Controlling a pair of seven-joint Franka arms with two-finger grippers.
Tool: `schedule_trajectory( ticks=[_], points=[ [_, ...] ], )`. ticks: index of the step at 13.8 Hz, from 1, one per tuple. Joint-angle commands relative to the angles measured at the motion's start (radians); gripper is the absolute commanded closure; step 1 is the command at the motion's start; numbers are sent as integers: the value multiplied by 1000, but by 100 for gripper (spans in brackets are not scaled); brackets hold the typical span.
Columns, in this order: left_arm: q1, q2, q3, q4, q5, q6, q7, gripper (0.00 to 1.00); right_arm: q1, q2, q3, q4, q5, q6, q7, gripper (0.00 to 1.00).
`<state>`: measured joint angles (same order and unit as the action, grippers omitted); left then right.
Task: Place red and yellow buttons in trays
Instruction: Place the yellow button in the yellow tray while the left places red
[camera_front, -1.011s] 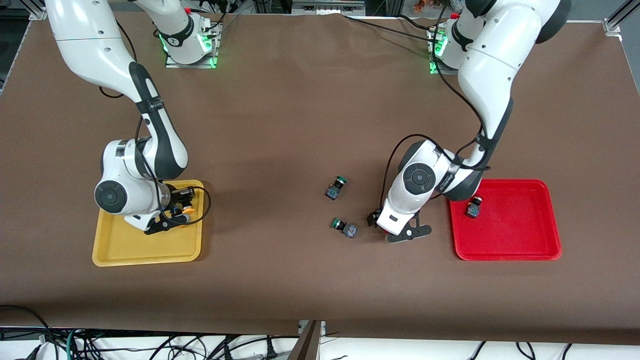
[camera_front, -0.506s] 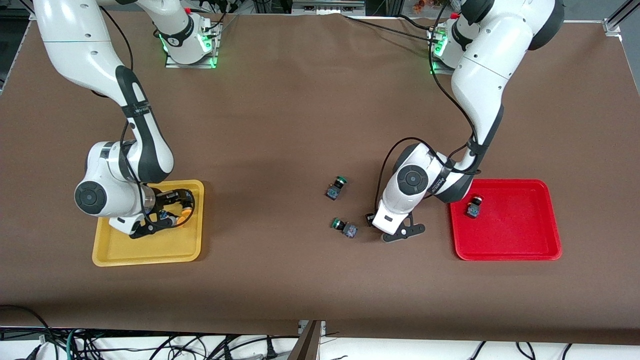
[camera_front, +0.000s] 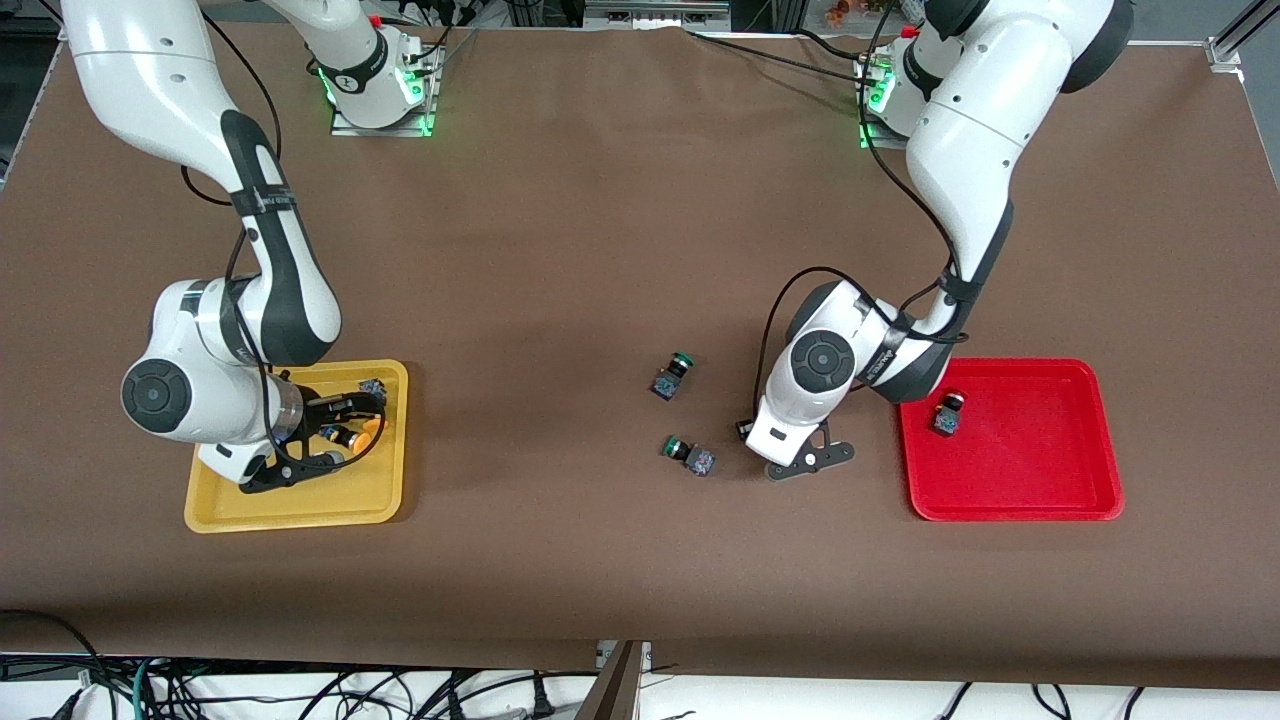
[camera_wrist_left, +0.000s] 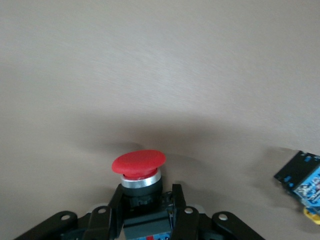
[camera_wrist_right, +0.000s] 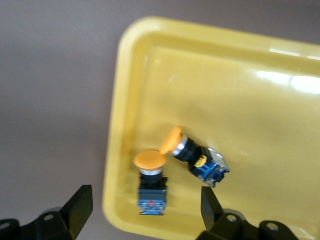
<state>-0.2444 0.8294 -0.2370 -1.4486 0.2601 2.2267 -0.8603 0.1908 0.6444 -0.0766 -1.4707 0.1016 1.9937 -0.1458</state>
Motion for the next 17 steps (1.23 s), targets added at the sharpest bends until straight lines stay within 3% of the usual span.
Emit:
schedule_trajectory(
  ticks=[1,5,9,13,17],
  points=[
    [48,-129,8,-10,28,-170,113,88,41,-81,0,17,7,-71,106,1],
    [198,-223,2,-10,21,-404,508,88,55,-248,0,10,1,-203,189,1],
    [367,-239,2,-21,21,-432,959,87,53,-408,-9,10,-29,-347,213,1],
    [514,-162,1,-25,18,-308,1378,83,55,-459,-5,15,-77,-380,204,1],
    [543,-128,4,-137,24,-103,1439,82,49,-450,-9,24,-76,-377,199,1]
  ],
)
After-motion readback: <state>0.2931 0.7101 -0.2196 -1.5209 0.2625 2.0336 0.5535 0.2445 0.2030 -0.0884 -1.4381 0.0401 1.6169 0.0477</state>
